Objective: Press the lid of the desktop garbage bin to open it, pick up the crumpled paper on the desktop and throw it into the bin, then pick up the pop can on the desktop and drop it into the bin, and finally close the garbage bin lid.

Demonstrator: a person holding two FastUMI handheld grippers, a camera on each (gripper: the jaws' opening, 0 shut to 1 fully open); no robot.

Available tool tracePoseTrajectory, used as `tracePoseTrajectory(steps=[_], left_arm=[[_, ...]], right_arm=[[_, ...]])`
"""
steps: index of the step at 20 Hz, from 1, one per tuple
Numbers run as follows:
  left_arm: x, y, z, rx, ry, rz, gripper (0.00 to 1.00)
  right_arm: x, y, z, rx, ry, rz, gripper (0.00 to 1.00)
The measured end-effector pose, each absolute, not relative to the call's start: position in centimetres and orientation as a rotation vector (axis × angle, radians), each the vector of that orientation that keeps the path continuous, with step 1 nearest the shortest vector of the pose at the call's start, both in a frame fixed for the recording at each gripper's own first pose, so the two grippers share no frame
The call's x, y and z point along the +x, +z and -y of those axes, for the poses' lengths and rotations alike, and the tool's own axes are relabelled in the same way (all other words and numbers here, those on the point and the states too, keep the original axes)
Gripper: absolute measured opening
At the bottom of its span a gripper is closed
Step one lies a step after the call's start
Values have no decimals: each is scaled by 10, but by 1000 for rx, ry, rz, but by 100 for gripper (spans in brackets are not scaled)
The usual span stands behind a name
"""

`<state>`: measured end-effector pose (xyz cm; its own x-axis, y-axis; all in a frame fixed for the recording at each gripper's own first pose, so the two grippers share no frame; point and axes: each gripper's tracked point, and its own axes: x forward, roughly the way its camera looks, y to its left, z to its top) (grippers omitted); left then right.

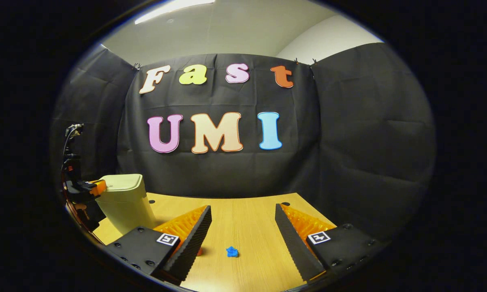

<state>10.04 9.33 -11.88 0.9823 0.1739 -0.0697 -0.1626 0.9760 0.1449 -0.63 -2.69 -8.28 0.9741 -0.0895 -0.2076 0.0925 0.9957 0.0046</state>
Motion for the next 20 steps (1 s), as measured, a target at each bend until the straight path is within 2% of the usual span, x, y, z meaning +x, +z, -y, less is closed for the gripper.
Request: tracePoseTrajectory(steps=[4,10,16,20], left_arm=[[98,-116,-93,94,143,-50,0],[99,-109,-89,182,130,-73,0],[81,-46,-81,197,146,48,0],[76,-36,-67,180,117,63,0]], right_arm=[[-8,-94,21,36,-82,-229,99],[-13,-110,24,11,-83,-274,99],[-6,-119,20,18,-56,-313,99],[3,-121,17,26,-31,-321,99]])
